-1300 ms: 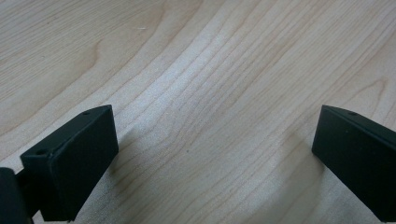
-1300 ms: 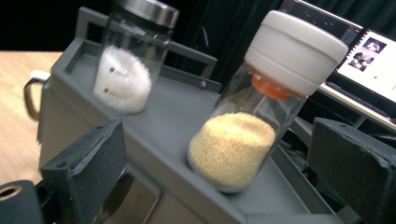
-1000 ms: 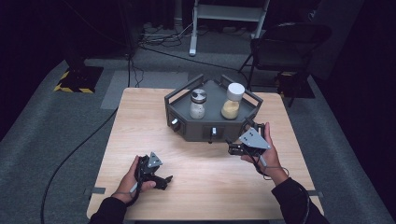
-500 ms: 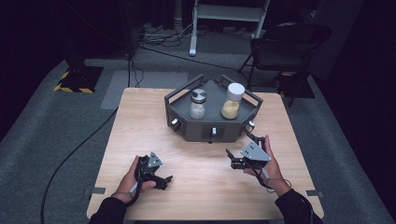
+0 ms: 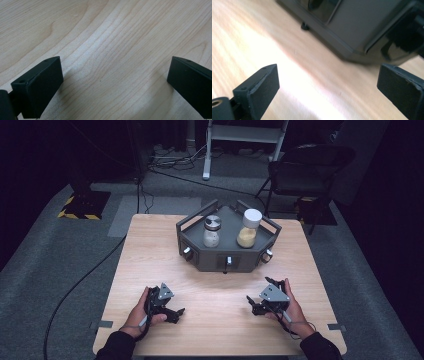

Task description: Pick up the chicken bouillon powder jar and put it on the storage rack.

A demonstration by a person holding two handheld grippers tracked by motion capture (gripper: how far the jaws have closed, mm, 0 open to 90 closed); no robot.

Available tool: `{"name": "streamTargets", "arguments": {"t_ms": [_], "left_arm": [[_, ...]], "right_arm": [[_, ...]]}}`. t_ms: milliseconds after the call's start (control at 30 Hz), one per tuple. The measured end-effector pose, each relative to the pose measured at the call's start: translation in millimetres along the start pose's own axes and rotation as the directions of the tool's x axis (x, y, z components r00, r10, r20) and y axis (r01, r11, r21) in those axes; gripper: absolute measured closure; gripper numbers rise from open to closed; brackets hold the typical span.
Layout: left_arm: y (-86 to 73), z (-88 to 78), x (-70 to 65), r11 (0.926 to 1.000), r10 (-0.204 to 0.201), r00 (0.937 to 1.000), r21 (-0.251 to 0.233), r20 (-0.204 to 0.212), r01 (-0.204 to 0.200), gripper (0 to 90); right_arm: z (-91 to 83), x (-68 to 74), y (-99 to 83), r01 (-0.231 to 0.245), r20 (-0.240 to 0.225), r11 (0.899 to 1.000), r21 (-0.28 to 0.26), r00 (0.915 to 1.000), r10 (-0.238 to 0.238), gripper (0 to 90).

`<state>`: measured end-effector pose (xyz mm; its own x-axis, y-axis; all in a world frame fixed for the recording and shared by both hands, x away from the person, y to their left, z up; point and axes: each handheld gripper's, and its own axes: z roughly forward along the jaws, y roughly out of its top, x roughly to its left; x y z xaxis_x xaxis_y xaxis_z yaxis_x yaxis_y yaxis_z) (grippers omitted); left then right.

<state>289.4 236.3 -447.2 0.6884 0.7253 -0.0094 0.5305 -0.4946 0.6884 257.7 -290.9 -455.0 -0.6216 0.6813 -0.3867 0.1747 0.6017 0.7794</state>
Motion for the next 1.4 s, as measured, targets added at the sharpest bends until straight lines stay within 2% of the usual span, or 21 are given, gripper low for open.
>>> {"name": "streamTargets", "arguments": {"t_ms": [267, 333, 467, 533, 567, 600, 633, 733, 800, 833, 867, 900, 1133, 1400], "left_arm": [[-0.1, 0.0, -0.1, 1.0000, 0.000, 1.0000, -0.001, 0.000, 0.000, 0.3], [0.0, 0.0, -0.1, 1.0000, 0.000, 1.0000, 0.000, 0.000, 0.000, 0.3], [-0.1, 0.1, 0.0, 1.0000, 0.000, 1.0000, -0.001, 0.000, 0.000, 0.3], [-0.2, 0.1, 0.0, 1.0000, -0.001, 1.0000, -0.001, 0.000, 0.001, 0.4], [-0.2, 0.1, 0.0, 1.0000, -0.001, 1.0000, -0.001, 0.000, 0.001, 0.4], [-0.1, 0.1, 0.1, 1.0000, 0.000, 1.0000, -0.001, 0.000, 0.000, 0.4], [-0.1, 0.1, 0.1, 1.0000, 0.000, 1.0000, -0.001, 0.000, 0.000, 0.3], [0.0, 0.1, 0.1, 1.0000, 0.000, 1.0000, 0.000, 0.000, 0.000, 0.3], [0.1, 0.1, 0.0, 1.0000, 0.000, 1.0000, 0.000, 0.000, 0.000, 0.3], [0.1, 0.1, 0.0, 1.0000, 0.000, 1.0000, 0.000, 0.000, 0.000, 0.3], [0.1, 0.1, 0.0, 1.0000, 0.000, 1.0000, 0.000, 0.000, 0.000, 0.3], [0.2, 0.1, 0.1, 1.0000, 0.000, 1.0000, 0.000, 0.000, 0.000, 0.3], [0.9, 0.7, 1.3, 1.0000, 0.006, 1.0000, 0.000, 0.005, -0.006, 0.3], [0.8, 0.6, 0.9, 1.0000, 0.005, 1.0000, 0.000, 0.003, -0.005, 0.3]], "right_arm": [[-2.5, -6.8, -11.3, -0.033, -0.047, 0.995, 0.094, 0.9982, 0.037, 3.9], [-4.3, -8.1, -14.1, -0.037, -0.045, 0.994, 0.103, 0.9981, 0.042, 3.9], [-8.6, -14.5, -19.2, -0.075, -0.047, 0.991, 0.112, 0.9956, 0.081, 3.9], [-9.6, -22.4, -22.2, -0.115, -0.065, 0.986, 0.123, 0.9902, 0.124, 3.8], [-9.6, -22.4, -22.2, -0.115, -0.065, 0.986, 0.123, 0.9902, 0.124, 3.8], [-9.8, -29.5, -23.4, -0.150, -0.081, 0.979, 0.138, 0.9834, 0.162, 3.5], [-9.8, -29.5, -23.4, -0.150, -0.081, 0.979, 0.138, 0.9834, 0.162, 3.5], [-7.1, -49.9, -24.5, -0.224, -0.135, 0.956, 0.187, 0.9585, 0.251, 2.5], [-5.0, -59.1, -25.5, -0.248, -0.164, 0.946, 0.208, 0.9449, 0.283, 1.3], [-3.3, -64.5, -25.7, -0.267, -0.175, 0.937, 0.225, 0.9351, 0.308, 0.3], [-3.3, -64.5, -25.7, -0.267, -0.175, 0.937, 0.225, 0.9351, 0.308, 0.3], [-2.4, -69.2, -26.6, -0.282, -0.183, 0.930, 0.237, 0.9268, 0.328, 0.3], [-3.6, -77.5, -31.4, -0.262, -0.208, 0.936, 0.234, 0.9273, 0.311, 0.2], [-3.1, -78.9, -31.8, -0.258, -0.215, 0.938, 0.233, 0.9267, 0.309, 0.1]]}}
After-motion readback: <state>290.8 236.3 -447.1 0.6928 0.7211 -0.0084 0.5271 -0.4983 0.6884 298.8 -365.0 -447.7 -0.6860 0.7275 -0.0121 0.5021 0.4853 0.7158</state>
